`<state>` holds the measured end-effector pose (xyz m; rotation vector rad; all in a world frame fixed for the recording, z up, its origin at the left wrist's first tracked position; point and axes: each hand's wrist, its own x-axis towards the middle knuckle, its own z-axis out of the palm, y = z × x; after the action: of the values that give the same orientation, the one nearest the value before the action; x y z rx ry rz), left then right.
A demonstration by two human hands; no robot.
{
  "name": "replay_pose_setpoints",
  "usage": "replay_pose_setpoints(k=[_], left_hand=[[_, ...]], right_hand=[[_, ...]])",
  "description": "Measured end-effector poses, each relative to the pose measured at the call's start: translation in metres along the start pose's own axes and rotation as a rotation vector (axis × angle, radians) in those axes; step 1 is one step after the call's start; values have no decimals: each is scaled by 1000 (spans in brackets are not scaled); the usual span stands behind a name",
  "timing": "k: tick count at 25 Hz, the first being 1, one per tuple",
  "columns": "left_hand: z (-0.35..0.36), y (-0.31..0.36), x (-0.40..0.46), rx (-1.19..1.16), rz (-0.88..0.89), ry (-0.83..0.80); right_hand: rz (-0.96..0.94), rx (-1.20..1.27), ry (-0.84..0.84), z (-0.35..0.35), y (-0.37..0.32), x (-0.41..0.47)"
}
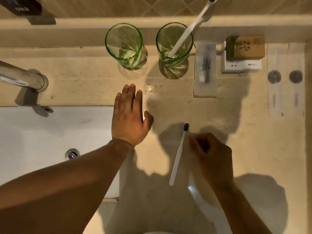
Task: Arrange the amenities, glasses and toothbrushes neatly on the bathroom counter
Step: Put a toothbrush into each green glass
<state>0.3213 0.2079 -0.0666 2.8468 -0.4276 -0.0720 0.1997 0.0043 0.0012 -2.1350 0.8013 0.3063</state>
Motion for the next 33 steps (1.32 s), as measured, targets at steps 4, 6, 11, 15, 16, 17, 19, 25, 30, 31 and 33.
replay_pose_setpoints(k=[4, 6, 11, 15, 16, 17, 19, 25, 30, 31, 33], left_hand=[[0, -1, 0, 6, 3, 5], [1, -1, 0, 7, 3, 9], [0, -1, 0, -9, 8, 22], [0, -1, 0, -16, 11, 22], [0, -1, 0, -21, 6, 13], [-1, -1, 1, -26, 1, 1], [-3, -1, 2, -28, -5, -18], [-3, -2, 2, -41, -4, -51], [-3, -2, 0, -62, -19, -43], [-3, -2, 0, -76, -19, -37], [-4, -2, 0, -99, -15, -24]], right_hand=[[29, -173, -58, 19, 3, -18], [20, -216, -67, 24, -3, -15], [73, -170, -112, 31, -13, -9], [35, -154, -222, 25, -17, 7], [-13, -143, -229, 21, -22, 15], [-88, -139, -208, 15, -30, 25], [-265, -60, -111, 3, -54, 45], [-339, 349, -54, -12, -157, 92], [-480, 430, -37, -1, -205, 102], [-489, 455, -39, -1, -210, 104], [-496, 498, -38, 0, -218, 106]])
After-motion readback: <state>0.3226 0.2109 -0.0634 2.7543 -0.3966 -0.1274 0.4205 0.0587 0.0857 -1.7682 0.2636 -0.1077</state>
